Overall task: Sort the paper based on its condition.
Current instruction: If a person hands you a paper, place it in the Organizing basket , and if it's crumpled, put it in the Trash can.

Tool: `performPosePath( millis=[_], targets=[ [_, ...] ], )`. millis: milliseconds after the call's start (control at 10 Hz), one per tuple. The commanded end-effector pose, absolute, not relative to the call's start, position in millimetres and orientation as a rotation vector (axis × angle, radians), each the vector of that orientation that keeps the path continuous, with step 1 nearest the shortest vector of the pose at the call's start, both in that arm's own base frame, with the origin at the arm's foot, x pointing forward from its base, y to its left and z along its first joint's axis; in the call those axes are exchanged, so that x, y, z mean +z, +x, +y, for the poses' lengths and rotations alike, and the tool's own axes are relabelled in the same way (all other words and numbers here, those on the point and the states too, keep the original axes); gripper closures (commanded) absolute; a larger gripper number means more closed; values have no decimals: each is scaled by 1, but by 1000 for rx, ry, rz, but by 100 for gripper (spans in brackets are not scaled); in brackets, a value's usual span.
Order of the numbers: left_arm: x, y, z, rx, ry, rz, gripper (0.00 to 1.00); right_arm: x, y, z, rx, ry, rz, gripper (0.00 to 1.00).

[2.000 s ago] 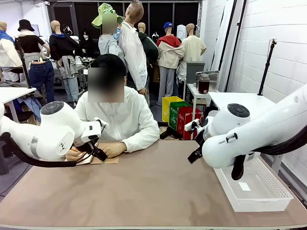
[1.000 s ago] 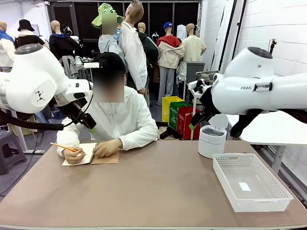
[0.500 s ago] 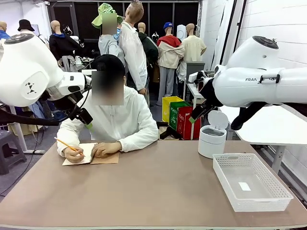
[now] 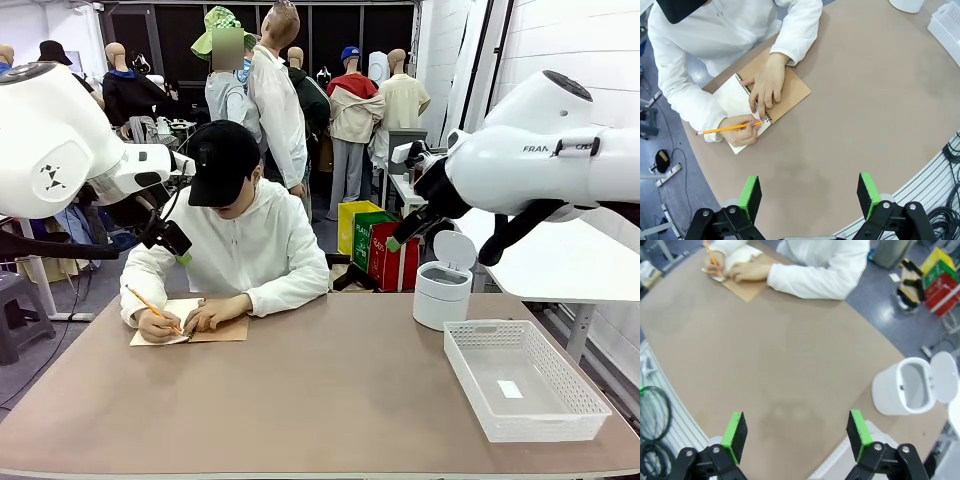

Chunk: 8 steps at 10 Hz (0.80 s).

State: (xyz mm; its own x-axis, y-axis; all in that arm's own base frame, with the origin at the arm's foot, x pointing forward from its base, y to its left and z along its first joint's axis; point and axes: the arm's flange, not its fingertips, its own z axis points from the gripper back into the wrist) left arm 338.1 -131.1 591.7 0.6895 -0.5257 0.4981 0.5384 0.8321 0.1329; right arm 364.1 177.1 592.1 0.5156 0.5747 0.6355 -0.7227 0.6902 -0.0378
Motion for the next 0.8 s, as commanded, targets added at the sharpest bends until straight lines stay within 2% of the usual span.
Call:
performPosePath(
  millis=[0, 700],
  targets=[
    [589, 340, -126, -603, -50, -538, 0, 583, 369, 172, 828, 322, -669, 0],
    [590, 340, -129, -588, -29, -545, 0, 590, 365, 177, 806, 284, -666, 0]
  ],
)
